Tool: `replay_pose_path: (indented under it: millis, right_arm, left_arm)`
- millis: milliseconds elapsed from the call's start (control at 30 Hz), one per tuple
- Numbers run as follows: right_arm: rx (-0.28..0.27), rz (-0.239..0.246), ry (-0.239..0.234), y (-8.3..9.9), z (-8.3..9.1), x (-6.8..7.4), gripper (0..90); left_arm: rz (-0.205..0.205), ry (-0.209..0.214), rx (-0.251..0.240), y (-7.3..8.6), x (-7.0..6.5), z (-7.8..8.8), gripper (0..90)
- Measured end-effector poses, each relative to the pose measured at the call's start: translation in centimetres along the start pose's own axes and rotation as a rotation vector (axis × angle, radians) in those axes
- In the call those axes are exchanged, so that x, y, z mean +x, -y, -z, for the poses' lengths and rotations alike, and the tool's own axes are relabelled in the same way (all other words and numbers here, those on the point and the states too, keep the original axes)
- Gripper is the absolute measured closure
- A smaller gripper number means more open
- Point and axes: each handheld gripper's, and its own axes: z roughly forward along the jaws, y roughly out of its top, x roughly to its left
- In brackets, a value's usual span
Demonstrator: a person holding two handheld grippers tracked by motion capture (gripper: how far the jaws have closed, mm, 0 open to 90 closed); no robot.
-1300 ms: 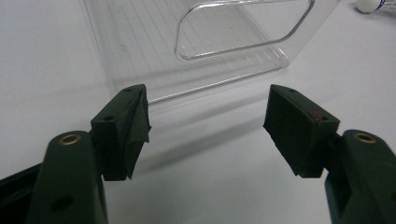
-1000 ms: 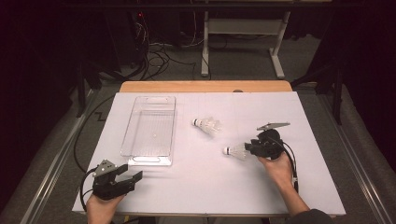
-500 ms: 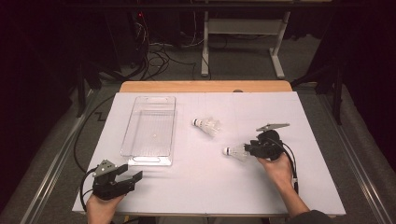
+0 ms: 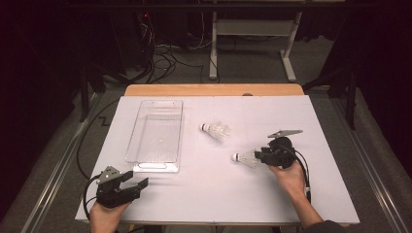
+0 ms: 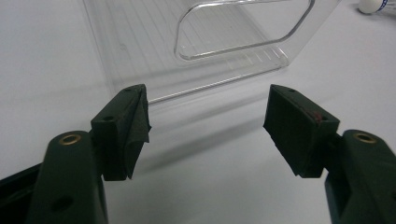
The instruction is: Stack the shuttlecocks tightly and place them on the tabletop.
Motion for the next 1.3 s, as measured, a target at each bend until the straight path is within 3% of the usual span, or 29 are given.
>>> replay_pose_path:
  millis: [300, 900, 1300]
  right_arm:
    - [-0.023, 0.007, -0.006, 0.5, 0.6, 0.1, 61.9]
    - [-0.093, 0.003, -0.038, 2.5, 3.7, 1.2, 60.7]
    - [-0.081, 0.018, -0.069, 2.9, 3.4, 2.1, 60.5]
  left_arm:
    - [0.0, -0.002, 0.0, 0.0, 0.0, 0.0, 31.7]
    - [0.004, -0.007, -0.009, 0.0, -0.1, 0.2, 31.7]
    - [-0.002, -0.007, -0.009, 0.0, 0.0, 0.3, 31.7]
